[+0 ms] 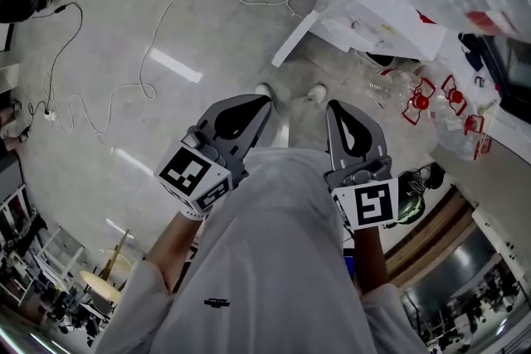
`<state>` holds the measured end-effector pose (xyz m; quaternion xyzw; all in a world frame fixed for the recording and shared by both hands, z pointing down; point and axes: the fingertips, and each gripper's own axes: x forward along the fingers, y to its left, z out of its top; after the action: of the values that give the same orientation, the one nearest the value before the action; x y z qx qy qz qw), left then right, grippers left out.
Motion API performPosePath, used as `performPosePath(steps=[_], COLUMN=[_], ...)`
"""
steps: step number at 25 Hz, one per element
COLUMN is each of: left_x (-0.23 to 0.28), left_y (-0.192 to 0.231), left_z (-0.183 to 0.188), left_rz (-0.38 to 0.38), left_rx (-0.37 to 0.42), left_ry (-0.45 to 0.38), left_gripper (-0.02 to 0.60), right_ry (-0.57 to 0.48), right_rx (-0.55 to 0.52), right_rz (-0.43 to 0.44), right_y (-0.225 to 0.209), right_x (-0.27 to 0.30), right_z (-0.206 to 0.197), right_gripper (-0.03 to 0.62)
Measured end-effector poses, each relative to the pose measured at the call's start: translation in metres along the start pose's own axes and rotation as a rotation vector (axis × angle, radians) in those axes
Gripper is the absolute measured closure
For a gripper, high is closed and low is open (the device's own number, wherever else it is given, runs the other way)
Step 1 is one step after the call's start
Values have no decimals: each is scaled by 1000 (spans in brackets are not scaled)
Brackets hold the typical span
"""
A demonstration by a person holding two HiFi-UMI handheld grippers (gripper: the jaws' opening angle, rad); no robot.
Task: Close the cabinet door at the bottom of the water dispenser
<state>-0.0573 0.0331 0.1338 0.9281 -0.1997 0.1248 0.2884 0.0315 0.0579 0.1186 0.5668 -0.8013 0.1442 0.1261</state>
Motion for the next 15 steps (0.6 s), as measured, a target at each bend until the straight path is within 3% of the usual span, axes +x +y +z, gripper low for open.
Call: performPosePath(steps=[10, 15], left_x=[15, 21], left_y=[31, 53], left_z=[-34, -58], left_rz=[91, 134], left_rx=[-65, -87], left_ry=[30, 44], left_gripper=[575, 575], right_ry=[48, 50], right_rx=[-8, -2], right_rz=[115, 132], right_y=[4, 6], right_x=[44, 69], right_z=[-41, -68], right_gripper=[583, 583])
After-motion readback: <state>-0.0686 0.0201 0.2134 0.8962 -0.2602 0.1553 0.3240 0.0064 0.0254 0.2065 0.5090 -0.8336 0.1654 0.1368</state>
